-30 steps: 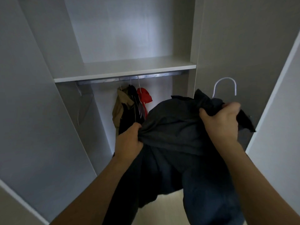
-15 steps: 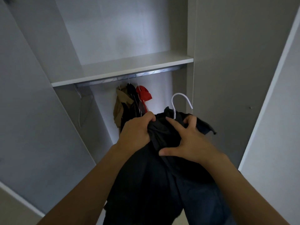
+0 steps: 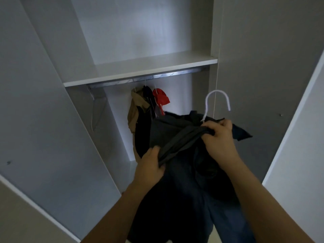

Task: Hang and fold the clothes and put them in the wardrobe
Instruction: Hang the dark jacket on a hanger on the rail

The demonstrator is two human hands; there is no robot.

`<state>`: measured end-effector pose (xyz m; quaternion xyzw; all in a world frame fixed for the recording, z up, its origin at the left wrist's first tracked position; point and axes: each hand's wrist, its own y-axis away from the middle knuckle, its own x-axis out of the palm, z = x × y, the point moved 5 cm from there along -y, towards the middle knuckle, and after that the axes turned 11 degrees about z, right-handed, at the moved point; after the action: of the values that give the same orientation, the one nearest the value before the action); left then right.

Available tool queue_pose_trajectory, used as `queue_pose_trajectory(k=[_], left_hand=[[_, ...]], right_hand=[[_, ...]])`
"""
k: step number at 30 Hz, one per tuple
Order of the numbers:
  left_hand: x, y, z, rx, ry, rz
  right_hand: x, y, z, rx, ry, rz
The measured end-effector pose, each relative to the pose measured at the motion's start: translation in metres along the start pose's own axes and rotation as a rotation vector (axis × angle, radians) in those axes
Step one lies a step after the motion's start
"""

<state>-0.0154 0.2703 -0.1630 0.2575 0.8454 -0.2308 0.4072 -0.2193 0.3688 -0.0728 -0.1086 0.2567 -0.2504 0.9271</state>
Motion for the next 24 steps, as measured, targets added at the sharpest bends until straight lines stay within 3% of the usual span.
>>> queue_pose_trajectory(k=[3, 7, 9, 11, 15, 19, 24], left_hand=[[0.014, 0.023, 0.054, -0.209, 0.178, -0.014], [-0.01, 0.009, 0.05, -0.1, 0.128, -0.087], [-0.032, -0.005, 0.037, -0.002, -0.116, -0.132], [-0.057, -0.017, 0.009, 0.164, -0.461, -0.172], [-0.08, -0.027, -0.059, 0.607, -0.778, -0.006], [-0.077, -0.036, -0.102, 0.627, -0.678, 0.109], [-0.069, -0.042, -0.104, 0.545, -0.463, 0.086]], right_hand=[[-0.018, 0.004, -0.01, 0.06, -0.048, -0.05], [-0.027, 0.005, -0.029, 0.16, 0.188, 0.218], [-0.031, 0.012, -0.042, 0.276, 0.178, 0.371], [-0.032, 0.02, -0.047, 0.306, 0.135, 0.411], [-0.009, 0.027, -0.036, 0.193, 0.135, 0.448], [0.029, 0.031, -0.02, 0.037, 0.41, 0.49], [0.052, 0.024, -0.031, 0.044, 0.3, 0.421]])
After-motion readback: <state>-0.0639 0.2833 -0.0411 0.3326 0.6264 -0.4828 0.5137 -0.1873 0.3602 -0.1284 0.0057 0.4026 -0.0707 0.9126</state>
